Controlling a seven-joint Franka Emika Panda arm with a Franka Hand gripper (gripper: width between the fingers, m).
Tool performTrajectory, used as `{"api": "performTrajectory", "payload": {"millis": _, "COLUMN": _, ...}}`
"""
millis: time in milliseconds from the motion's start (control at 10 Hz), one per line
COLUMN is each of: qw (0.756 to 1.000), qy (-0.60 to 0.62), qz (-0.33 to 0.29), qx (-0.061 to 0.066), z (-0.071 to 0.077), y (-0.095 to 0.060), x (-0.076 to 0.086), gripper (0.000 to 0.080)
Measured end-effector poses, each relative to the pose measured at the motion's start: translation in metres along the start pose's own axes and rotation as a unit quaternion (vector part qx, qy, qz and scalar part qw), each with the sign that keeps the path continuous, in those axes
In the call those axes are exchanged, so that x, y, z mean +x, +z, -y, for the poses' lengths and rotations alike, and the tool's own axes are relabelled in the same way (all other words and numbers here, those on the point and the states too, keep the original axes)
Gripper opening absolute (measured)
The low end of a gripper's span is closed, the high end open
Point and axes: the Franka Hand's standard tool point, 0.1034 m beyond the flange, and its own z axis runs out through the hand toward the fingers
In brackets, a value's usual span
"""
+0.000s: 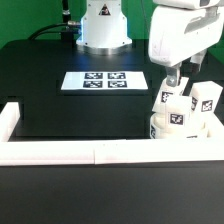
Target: Assemble stool
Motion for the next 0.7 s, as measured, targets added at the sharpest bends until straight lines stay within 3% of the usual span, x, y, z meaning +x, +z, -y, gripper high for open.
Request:
{"api": "performTrajectory", "payload": {"millis": 400, "qw": 1.000, "qy": 0.000, "qz": 0.003, "qx": 0.002, "z": 0.001, "y": 0.002, "x": -0.002, "gripper": 0.0648}}
{"api": "performTrajectory", "payload": {"millis": 700, "qw": 1.000, "qy": 0.005, "qz": 0.019, "qx": 0.010, "z": 0.004, "y": 0.028, "x": -0.017, "gripper": 0.0648}}
